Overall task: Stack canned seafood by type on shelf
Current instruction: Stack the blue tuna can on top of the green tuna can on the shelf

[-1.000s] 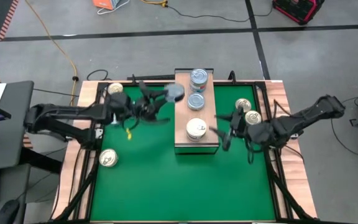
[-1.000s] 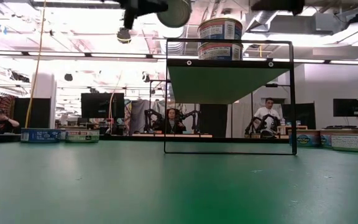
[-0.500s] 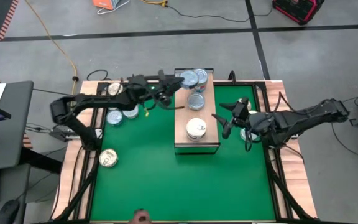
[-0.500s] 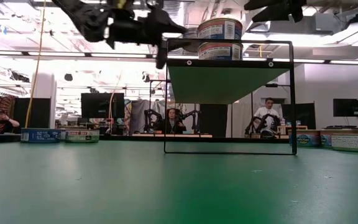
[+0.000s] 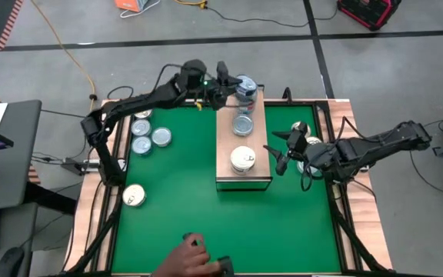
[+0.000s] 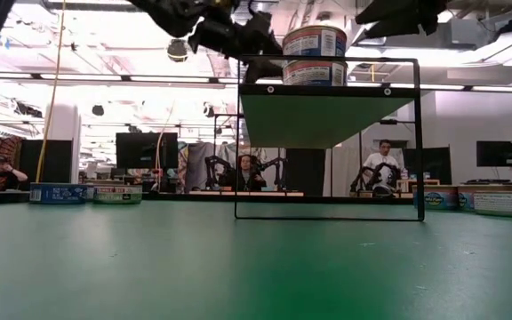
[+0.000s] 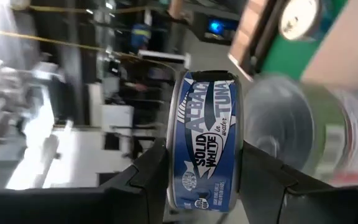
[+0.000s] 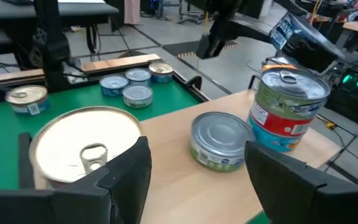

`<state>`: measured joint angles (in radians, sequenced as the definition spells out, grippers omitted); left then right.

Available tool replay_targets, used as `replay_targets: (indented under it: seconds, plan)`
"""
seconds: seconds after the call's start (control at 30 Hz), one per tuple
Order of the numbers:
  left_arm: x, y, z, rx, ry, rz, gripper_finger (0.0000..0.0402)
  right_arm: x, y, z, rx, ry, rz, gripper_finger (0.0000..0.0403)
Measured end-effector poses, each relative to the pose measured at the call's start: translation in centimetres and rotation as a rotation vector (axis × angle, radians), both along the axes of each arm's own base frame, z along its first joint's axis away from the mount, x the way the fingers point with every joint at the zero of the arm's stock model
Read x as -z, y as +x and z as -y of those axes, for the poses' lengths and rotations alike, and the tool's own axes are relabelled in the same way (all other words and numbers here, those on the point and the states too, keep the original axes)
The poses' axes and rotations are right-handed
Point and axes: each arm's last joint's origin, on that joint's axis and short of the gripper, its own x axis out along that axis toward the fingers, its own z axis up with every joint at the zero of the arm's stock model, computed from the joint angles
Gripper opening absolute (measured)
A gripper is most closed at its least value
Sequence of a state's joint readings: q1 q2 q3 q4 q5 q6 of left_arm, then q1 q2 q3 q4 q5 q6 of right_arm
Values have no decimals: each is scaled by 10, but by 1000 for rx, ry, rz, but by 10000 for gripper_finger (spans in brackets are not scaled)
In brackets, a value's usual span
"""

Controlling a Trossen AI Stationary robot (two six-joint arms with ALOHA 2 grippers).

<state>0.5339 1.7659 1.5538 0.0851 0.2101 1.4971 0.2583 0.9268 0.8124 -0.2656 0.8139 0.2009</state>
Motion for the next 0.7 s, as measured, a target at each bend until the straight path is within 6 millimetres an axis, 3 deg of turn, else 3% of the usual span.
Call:
replay_targets:
  seconds: [0.13, 0.27, 0.7]
  plan:
    - [-7, 2, -12, 16, -9, -6, 150, 0, 0, 5, 22, -13, -9, 286]
    - [6, 8, -20, 10, 35, -53, 150, -1, -2, 7, 37, 1, -2, 286]
    - [9, 12, -11, 52, 64, -101, 150, -1, -4, 5, 27, 14, 3, 286]
